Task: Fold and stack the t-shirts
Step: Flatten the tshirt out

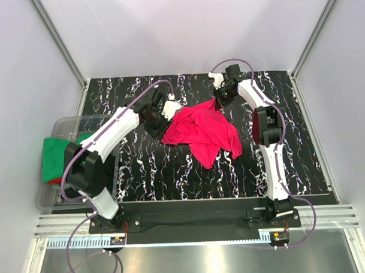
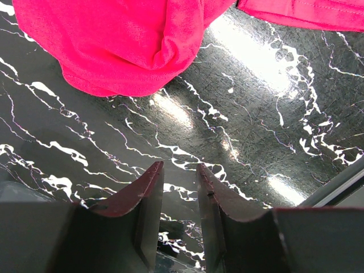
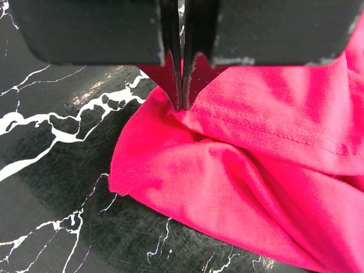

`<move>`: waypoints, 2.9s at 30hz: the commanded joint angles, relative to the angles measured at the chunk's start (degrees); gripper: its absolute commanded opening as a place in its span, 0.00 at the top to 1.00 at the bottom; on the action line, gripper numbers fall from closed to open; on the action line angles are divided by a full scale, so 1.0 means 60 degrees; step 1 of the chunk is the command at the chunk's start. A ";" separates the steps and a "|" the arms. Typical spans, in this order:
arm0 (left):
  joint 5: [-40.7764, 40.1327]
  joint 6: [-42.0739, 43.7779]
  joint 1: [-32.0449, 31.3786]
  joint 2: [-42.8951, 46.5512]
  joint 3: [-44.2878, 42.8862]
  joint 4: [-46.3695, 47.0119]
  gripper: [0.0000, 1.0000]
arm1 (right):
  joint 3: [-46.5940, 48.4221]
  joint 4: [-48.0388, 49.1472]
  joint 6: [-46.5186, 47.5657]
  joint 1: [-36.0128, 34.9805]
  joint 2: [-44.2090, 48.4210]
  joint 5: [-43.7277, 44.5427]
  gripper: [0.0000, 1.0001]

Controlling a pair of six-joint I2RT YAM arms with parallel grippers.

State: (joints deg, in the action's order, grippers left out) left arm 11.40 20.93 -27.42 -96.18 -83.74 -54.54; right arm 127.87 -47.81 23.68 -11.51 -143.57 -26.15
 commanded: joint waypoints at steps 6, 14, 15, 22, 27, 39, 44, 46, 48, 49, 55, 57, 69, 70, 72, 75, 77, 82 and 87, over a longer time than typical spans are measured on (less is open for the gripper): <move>-0.0083 -0.0046 0.0029 -0.0098 -0.0486 0.0067 0.67 | 0.0133 0.0073 0.0052 -0.0089 0.2066 -0.0168 1.00; -0.0551 0.0115 0.0044 -0.0200 -0.0823 0.0374 0.67 | -0.0116 0.0088 0.0477 -0.0089 0.4983 0.0490 1.00; -0.0610 0.0130 0.0044 -0.0229 -0.0837 0.0433 0.66 | -0.0145 0.0088 0.0462 -0.0074 0.5161 0.0593 1.00; -0.0363 0.0452 0.0014 -0.1092 -0.0983 0.1062 0.53 | -0.0511 0.0117 0.0491 -0.0074 0.6290 0.1268 1.00; -0.0434 0.0482 -0.0234 -0.2569 -0.1656 0.1575 0.49 | -0.0833 0.0132 0.0711 -0.0074 0.6569 0.1604 1.00; -0.0596 -0.0104 -0.0542 -0.3981 -0.2552 0.1854 0.65 | -0.1141 0.0161 0.0814 -0.0074 0.6862 0.1854 1.00; -0.0625 -0.0104 -0.0849 -0.4023 -0.2288 0.1898 0.64 | -0.1317 0.0220 0.0770 -0.0089 0.6892 0.1824 1.00; -0.0727 -0.0119 -0.0908 -0.4199 -0.2288 0.1898 0.64 | -0.1303 0.0220 0.0755 -0.0089 0.6877 0.1795 1.00; -0.0932 -0.0221 -0.0996 -0.4171 -0.2244 0.1898 0.72 | -0.1259 0.0220 0.0755 -0.0074 0.6862 0.1810 1.00; -0.1020 -0.0279 -0.1040 -0.4083 -0.2099 0.1913 0.73 | -0.1244 0.0234 0.0755 -0.0074 0.6862 0.1810 1.00; -0.1679 -0.0558 -0.1187 -0.3058 -0.1264 0.2220 0.76 | -0.1346 0.0264 0.0741 -0.0074 0.6892 0.1766 1.00; -0.1840 -0.0529 -0.1187 -0.2896 -0.1131 0.2221 0.76 | -0.1376 0.0278 0.0726 -0.0089 0.6892 0.1751 1.00; -0.2470 -0.0427 -0.1187 -0.3334 -0.1057 0.2514 0.70 | -0.1390 0.0293 0.0697 -0.0074 0.6833 0.1722 1.00; -0.2558 -0.0412 -0.1187 -0.3393 -0.1072 0.2514 0.69 | -0.1390 0.0278 0.0697 -0.0074 0.6848 0.1736 1.00; -0.2646 -0.0397 -0.1201 -0.3569 -0.1072 0.2514 0.68 | -0.1390 0.0278 0.0697 -0.0074 0.6819 0.1751 1.00; -0.2661 -0.0412 -0.1172 -0.3745 -0.1043 0.2543 0.67 | -0.1405 0.0293 0.0697 -0.0074 0.6804 0.1751 1.00; -0.2676 -0.0441 -0.1172 -0.3847 -0.1028 0.2557 0.67 | -0.1420 0.0307 0.0697 -0.0074 0.6804 0.1737 1.00; -0.2632 -0.0470 -0.1172 -0.3921 -0.1042 0.2587 0.71 | -0.1405 0.0293 0.0682 -0.0074 0.6760 0.1722 1.00; -0.2749 -0.0470 -0.1187 -0.4008 -0.1247 0.2601 0.80 | -0.1434 0.0293 0.0667 -0.0074 0.6774 0.1751 1.00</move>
State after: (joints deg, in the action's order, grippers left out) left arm -3.75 18.33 -34.54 -120.11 -89.10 -40.36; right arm 119.22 -47.90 27.81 -11.62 -104.77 -15.92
